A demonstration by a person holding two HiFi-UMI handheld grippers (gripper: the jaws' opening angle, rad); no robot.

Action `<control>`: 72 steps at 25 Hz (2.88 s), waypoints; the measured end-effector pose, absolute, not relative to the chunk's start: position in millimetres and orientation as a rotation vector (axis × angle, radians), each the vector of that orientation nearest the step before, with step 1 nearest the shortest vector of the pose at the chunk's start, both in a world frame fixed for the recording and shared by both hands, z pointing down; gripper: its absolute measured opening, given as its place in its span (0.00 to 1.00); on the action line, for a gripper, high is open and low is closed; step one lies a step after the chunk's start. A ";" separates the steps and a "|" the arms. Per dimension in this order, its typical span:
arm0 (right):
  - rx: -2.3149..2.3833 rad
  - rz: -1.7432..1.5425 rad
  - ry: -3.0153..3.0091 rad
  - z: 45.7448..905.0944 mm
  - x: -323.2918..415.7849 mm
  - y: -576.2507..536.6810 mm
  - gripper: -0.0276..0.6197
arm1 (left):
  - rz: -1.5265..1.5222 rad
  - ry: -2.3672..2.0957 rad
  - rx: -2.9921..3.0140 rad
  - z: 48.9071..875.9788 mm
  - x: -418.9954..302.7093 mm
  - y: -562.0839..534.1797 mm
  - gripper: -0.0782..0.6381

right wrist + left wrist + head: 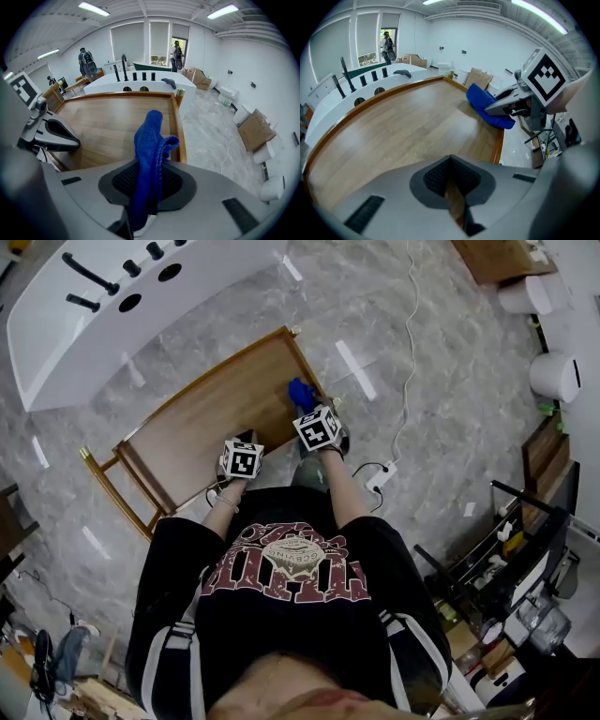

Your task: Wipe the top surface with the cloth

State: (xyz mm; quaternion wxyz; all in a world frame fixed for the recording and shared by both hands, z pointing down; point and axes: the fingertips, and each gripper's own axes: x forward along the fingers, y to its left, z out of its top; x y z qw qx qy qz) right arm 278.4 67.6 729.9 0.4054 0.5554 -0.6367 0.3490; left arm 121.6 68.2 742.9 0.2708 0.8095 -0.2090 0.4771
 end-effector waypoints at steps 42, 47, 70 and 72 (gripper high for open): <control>1.388 0.887 -1.776 699.7 229.6 28.8 0.18 | 0.989 -0.920 2.115 703.7 59.0 23.7 0.18; 1.313 0.861 -1.863 690.1 197.6 10.6 0.18 | 0.938 -0.980 2.118 689.7 44.5 15.9 0.18; 1.292 0.776 -2.223 584.1 89.3 -55.2 0.18 | 0.531 -1.304 2.198 580.3 -3.9 -41.1 0.18; 1.305 0.759 -2.257 570.7 84.2 -59.9 0.18 | 0.483 -1.324 2.206 566.1 -5.2 -47.2 0.18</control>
